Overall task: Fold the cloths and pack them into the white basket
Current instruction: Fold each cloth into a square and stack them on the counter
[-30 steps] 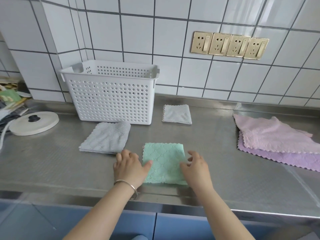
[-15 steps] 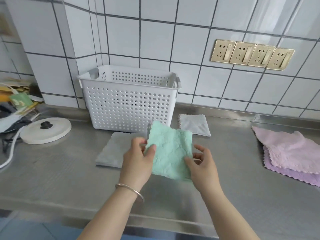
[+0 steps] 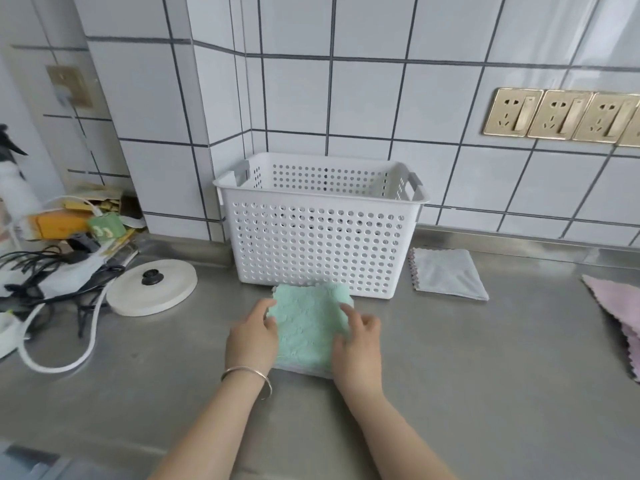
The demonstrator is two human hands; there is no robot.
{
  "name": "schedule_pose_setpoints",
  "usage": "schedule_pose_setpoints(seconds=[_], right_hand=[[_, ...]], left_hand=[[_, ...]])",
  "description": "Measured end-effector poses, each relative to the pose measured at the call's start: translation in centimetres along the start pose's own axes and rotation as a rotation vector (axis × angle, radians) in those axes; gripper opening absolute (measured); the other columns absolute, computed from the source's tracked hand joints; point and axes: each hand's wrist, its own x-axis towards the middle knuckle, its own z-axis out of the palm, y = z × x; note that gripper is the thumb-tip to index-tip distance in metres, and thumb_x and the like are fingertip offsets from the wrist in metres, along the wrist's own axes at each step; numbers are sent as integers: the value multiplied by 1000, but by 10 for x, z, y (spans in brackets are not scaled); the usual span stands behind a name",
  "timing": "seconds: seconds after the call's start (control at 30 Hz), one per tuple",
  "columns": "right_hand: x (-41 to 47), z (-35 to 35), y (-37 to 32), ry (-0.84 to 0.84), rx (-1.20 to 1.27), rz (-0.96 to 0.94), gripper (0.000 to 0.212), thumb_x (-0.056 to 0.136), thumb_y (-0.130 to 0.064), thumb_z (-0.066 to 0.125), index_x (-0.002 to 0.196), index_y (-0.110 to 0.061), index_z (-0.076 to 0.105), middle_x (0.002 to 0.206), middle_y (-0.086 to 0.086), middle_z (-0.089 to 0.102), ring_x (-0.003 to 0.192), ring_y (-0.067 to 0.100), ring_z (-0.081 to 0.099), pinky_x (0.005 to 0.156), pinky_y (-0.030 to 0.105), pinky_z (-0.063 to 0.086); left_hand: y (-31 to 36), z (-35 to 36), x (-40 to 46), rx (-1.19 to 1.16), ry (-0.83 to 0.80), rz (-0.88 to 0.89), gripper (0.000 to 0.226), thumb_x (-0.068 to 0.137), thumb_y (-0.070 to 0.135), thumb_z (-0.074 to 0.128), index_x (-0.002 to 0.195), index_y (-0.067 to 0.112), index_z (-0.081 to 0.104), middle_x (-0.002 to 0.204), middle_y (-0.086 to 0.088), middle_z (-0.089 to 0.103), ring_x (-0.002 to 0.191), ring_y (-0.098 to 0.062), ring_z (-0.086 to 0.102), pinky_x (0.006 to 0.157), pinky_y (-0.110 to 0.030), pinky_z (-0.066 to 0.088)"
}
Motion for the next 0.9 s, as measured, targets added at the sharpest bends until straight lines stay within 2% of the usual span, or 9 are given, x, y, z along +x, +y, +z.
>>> schedule_pose_setpoints(seconds=[0.1,0.17,0.2,0.27,0.43,0.53,0.6,0.73,0.9], right_hand=[[6,3,-2,-60,-409,-188,59,66,-12,29,109,-24,67,123,3,61,92,26,54,66,31,54],[11,4,1,-196,-593,-245,66,71,-17,18,123,-20,59,140,0,49,125,26,45,95,36,47],[13,5,5,-291,-579,-222,66,78,-17,14,137,-18,44,150,-1,35,139,23,29,110,37,31],[17,6,11,-433,-474,-111,57,91,-19,21,148,-17,19,157,-4,14,145,17,6,118,36,9],[21,-1,-17,-493,-310,-115,55,91,-17,39,144,-15,27,153,0,23,142,20,15,115,35,17],[19,-53,-11,-323,-81,-89,50,87,-17,49,137,-17,41,141,6,41,131,23,33,107,33,30],[22,-105,23,-161,-108,-69,46,87,-18,49,133,-18,46,136,6,47,126,22,39,103,32,34],[27,-225,133,92,-361,62,38,86,-14,48,124,-17,55,125,3,56,119,23,45,94,32,38],[24,-330,243,232,-629,261,39,83,-9,49,121,-17,57,124,1,57,119,24,45,89,33,39]], left_hand=[[-4,2,5,207,-11,85,41,90,14,42,124,34,55,125,-1,48,106,-28,51,83,-36,46],[-10,4,8,360,-48,134,43,91,19,39,127,40,51,135,8,42,113,-24,42,83,-34,47],[-12,5,9,407,-79,150,44,92,20,37,129,41,49,137,11,41,115,-24,39,85,-33,47],[-13,5,14,458,-151,167,46,92,20,35,132,39,46,139,11,41,117,-24,38,92,-33,45],[-6,-29,16,574,-143,98,39,90,23,43,127,31,52,140,0,37,124,-28,31,101,-38,39],[40,-25,5,502,-7,306,34,78,14,64,112,13,65,127,-16,50,113,-41,43,96,-48,41],[89,3,-13,401,-39,456,33,74,10,69,107,10,67,118,-18,55,106,-44,51,92,-50,44],[177,82,-66,160,-329,534,27,86,20,59,113,18,61,117,-8,58,107,-27,59,92,-37,44],[238,178,-104,129,-551,663,28,86,24,57,113,22,59,112,0,64,99,-19,63,90,-33,47]])
